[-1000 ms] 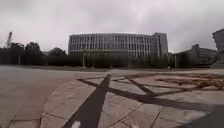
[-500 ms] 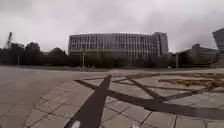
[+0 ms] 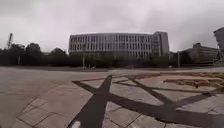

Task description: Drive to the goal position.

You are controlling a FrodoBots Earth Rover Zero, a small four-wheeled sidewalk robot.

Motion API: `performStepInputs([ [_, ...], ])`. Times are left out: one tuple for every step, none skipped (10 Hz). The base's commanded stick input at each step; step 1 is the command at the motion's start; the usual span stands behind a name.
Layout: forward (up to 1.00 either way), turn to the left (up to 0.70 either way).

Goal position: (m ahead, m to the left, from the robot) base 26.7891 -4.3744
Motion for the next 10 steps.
performStepInputs([
  [0.7, 0.0],
  [0.7, 0.0],
  [0.7, 0.0],
  [0.7, 0.0],
  [0.7, -0.15],
  [0.7, -0.25],
  [0.7, -0.17],
  [0.7, -0.08],
  [0.7, 0.0],
  [0.7, 0.0],
])
